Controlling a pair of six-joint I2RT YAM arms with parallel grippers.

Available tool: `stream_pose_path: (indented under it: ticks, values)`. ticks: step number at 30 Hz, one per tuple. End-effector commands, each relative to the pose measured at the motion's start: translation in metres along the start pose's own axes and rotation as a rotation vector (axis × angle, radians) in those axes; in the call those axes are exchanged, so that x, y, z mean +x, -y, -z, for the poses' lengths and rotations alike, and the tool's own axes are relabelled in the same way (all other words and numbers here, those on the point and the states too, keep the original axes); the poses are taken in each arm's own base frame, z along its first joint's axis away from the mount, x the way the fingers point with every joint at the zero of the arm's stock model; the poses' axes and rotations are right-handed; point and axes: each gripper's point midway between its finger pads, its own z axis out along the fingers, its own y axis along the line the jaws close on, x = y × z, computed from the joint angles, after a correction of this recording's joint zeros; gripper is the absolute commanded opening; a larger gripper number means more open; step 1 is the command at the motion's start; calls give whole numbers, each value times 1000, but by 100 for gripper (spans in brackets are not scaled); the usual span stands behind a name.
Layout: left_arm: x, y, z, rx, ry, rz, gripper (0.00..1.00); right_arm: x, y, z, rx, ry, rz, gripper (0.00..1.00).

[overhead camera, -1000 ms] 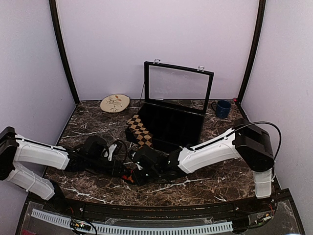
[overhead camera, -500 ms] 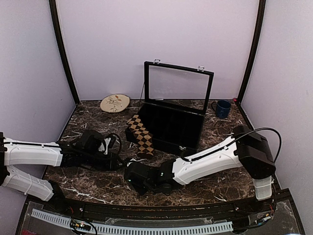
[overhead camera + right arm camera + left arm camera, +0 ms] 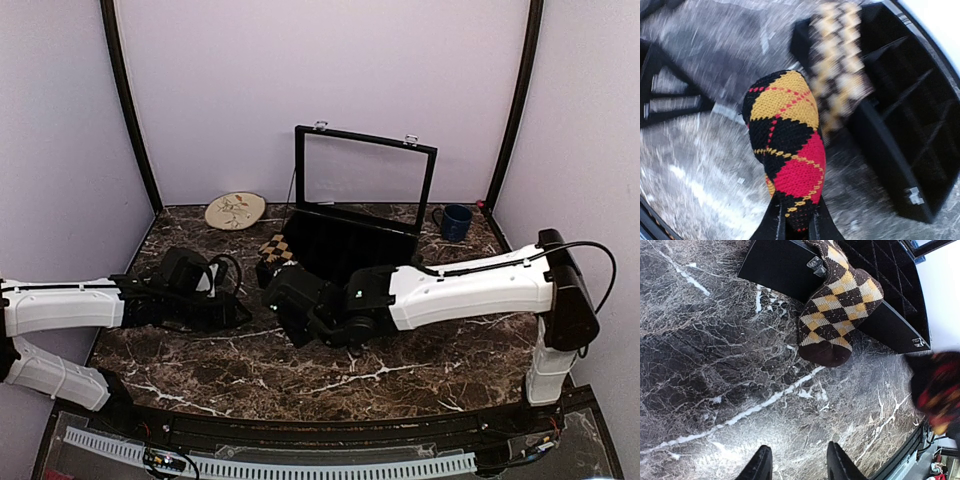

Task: Roll the socks
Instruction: Pick up the sock from the center of the board, then place the sock in the storage box.

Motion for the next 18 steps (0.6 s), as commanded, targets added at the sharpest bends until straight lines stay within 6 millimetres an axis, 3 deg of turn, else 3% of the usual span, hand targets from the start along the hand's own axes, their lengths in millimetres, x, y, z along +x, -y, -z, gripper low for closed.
stream_pose_path:
  ticks: [1, 4, 8, 18]
  values:
    - [-9, 4, 9, 5, 25, 14, 40, -38, 52, 17, 95, 43, -89, 0]
    - [-11, 4, 10, 6, 29, 15, 40, -52, 82, 17, 142, 59, -122, 0]
    - [-14, 4, 11, 7, 35, 14, 40, -62, 122, 3, 206, 56, -149, 0]
    - [-24, 4, 11, -2, 53, 5, 39, -60, 188, -58, 274, 3, -191, 0]
